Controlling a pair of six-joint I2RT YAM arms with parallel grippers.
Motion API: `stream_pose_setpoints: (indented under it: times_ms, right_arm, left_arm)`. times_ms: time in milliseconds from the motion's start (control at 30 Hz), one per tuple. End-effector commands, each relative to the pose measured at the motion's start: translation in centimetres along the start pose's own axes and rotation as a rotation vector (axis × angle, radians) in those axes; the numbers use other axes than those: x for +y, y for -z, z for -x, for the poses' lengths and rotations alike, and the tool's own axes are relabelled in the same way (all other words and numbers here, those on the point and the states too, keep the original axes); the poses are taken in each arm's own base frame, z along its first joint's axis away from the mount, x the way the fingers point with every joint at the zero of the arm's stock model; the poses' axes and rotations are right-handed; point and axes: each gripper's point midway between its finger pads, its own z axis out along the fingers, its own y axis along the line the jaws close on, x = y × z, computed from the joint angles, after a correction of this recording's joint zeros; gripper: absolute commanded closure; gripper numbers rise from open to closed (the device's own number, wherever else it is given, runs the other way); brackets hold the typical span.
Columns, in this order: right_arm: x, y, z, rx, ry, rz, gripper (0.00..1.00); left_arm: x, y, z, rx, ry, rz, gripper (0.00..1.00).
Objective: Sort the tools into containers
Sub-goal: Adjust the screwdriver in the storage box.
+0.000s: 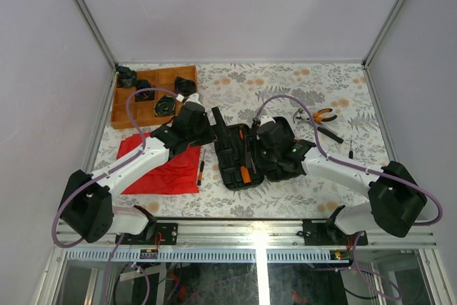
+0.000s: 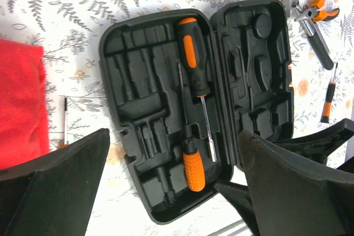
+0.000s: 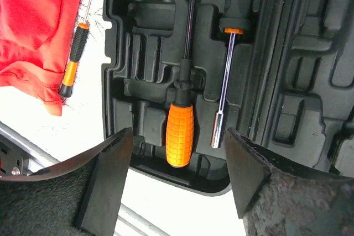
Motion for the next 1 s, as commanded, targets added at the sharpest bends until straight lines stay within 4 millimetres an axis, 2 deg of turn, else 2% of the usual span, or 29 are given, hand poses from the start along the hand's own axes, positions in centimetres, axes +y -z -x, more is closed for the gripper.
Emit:
stream_pose_setpoints:
  times_ms: [0,133,367,533,733,967]
  right_arm:
    - [1.0,0.3,1.2,-0.036,-0.003,0.003,0.29]
    - [0.4,0.2,0.6,-0.029,-0.009,-0.012,0.33]
    - [1.4,-0.4,-0.3,0.0,-0.032,0.045,0.43]
    - [1.5,-0.8,-0.6,0.01,-0.032,0.051,0.45]
    - [0.4,-0.8,-0.5,0.009,-0.013,-0.018,0.44]
    - [0.6,-0.6,-1.1,0.036,-0.036,-0.009,0.51]
  left_arm:
    - [-3.2,-0.6,1.2,-0.022,0.02,-0.057,0.04]
    - [-3.9,-1.4,0.7,0.009,0.039,-0.05,0.07]
    - [-4.7,-2.6,-0.3,0.041,0.067,-0.045,0.08]
    - [-4.8,-3.1,-1.2,0.066,0.075,-0.048,0.08]
    - [-4.8,-3.6,-1.9,0.091,0.076,-0.049,0.08]
    - [-4.9,-4.3,-2.6,0.104,0.078,-0.041,0.13]
